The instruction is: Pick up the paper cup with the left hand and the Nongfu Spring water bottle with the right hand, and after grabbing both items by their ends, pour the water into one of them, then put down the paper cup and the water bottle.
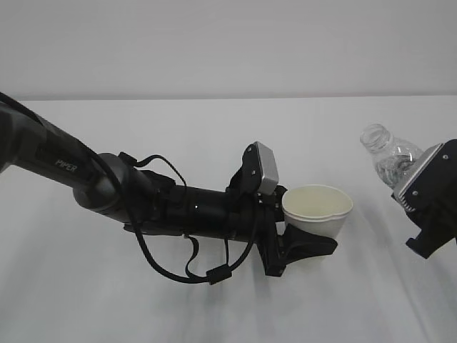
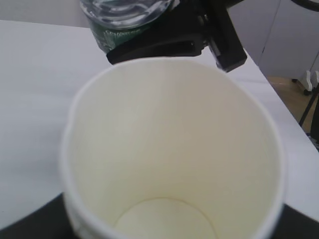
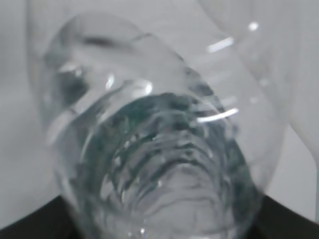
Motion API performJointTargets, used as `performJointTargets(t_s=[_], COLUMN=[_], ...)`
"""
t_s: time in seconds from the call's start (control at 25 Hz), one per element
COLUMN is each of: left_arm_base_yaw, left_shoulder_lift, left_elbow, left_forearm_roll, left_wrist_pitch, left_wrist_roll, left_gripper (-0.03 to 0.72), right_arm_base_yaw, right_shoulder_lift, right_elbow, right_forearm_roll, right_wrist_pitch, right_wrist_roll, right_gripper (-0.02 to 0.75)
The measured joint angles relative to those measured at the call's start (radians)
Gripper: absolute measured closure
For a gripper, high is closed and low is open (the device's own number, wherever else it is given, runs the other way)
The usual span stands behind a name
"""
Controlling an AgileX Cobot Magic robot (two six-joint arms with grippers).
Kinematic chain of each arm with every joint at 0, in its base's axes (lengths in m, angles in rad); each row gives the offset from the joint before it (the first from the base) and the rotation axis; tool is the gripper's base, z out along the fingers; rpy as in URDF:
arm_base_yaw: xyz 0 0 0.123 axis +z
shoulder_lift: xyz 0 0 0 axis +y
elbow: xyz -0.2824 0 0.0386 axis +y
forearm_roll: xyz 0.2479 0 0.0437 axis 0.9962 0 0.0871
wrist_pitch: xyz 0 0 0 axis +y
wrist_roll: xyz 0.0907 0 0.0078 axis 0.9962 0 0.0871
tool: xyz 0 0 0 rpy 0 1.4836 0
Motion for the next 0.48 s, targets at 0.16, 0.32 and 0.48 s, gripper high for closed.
performJointTargets(t_s=[0.16,0.32,0.48], left_arm_base_yaw=[0.000,0.000,0.000], left_shoulder_lift=[0.000,0.000,0.000], left_elbow=[0.000,0.000,0.000], left_forearm_roll=[0.000,0.000,0.000], left_wrist_pitch=[0.000,0.000,0.006], left_wrist_roll=[0.000,0.000,0.000], left_gripper=[0.249,0.249,0.249], right_arm_base_yaw=[0.000,0.000,0.000], right_shoulder_lift=[0.000,0.000,0.000], right_elbow=[0.000,0.000,0.000], right_forearm_roll=[0.009,0.012,0.012], right_wrist_pitch=[0.000,0.000,-0.027], right_wrist_roll=[-0.078,-0.119,-0.184], right_gripper=[0.325,0.325,0.325])
